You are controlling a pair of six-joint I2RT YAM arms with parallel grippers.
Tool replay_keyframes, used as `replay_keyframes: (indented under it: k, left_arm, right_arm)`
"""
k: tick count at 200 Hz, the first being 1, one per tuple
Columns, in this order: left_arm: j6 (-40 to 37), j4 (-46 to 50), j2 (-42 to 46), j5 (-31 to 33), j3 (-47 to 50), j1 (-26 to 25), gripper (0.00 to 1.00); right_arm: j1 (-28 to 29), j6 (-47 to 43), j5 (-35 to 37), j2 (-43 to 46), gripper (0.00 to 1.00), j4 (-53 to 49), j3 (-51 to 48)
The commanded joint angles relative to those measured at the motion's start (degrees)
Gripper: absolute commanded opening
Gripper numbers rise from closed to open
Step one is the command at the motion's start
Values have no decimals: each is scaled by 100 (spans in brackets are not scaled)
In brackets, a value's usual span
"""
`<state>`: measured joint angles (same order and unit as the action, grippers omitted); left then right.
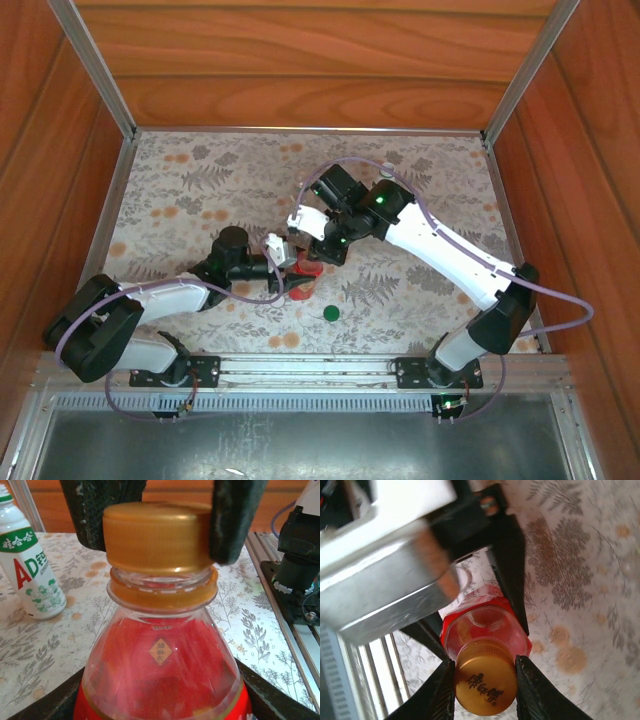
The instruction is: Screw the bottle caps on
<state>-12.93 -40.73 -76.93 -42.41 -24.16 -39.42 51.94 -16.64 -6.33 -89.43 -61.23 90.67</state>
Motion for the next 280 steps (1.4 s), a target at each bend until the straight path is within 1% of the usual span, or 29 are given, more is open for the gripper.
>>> replay_keyframes:
  k: [1, 10, 19, 28, 43, 54, 65, 81, 100, 111, 118, 135, 148, 159, 176, 190, 211, 253, 280]
  left_arm:
    - [-280, 231, -33, -77, -75, -40, 60]
    - [-290, 231, -68, -78, -85, -40, 60]
    - [-311, 224, -102, -83, -96, -40, 60]
    - [-335, 230, -146, -107, -112, -42, 60]
    - [-325, 228, -191, -194, -132, -39, 60]
    - [-325, 233, -187, -222, -134, -40, 60]
    - [-329, 241, -159, -220, -114, -43, 60]
    - [-348, 246, -107, -198, -73, -41, 60]
    - [-355, 259, -102, -196, -36, -34, 60]
    - [-359, 263, -120, -214, -28, -33, 60]
    - [-374, 263, -130, -227, -23, -37, 60]
    - [-429, 263, -129, -244, -4, -35, 60]
    - [-464, 265, -78, -253, 22, -34, 60]
    - [-491, 264, -27, -236, 55, -32, 60]
    - [-491, 276, 44, -224, 93, -40, 60]
    - [-491, 284, 69, -213, 103, -33, 60]
    - [-491, 285, 83, -216, 122, -35, 60]
    - [-483, 294, 39, -265, 87, -38, 60]
    - [-483, 293, 33, -281, 67, -35, 61]
  right_arm:
    - [113, 3172, 1377, -115, 4, 42, -139]
    - [223, 3898, 1551, -123, 4, -51, -169]
    - [364, 4302, 1715, -164, 4, -143, -140]
    - [468, 4455, 1774, -220, 7, -203, -97]
    - [524, 4379, 1789, -268, 14, -214, -34]
    - [520, 4135, 1702, -222, 22, -148, 9]
    - [519, 3663, 1479, -106, 35, 12, 38]
    - [510, 2882, 1257, 161, 48, 237, 43]
    - [467, 1800, 1208, 569, 54, 531, -178]
    - [365, 1180, 1069, 792, 54, 672, -385]
    - [282, 787, 859, 916, 56, 729, -517]
    - [132, -229, 139, 1116, 57, 648, -631]
    - [97, -1403, -406, 1169, 60, 371, -622]
    - [97, -2139, -507, 1157, 62, 202, -597]
    - [43, -2845, -503, 1089, 63, -62, -524]
    - [-63, -3105, -565, 980, 62, -227, -371]
    - [-136, -3277, -700, 740, 58, -390, -129]
    - [-141, -3407, -809, 302, 49, -529, 115]
    - [-149, -3446, -902, 130, 46, -565, 194]
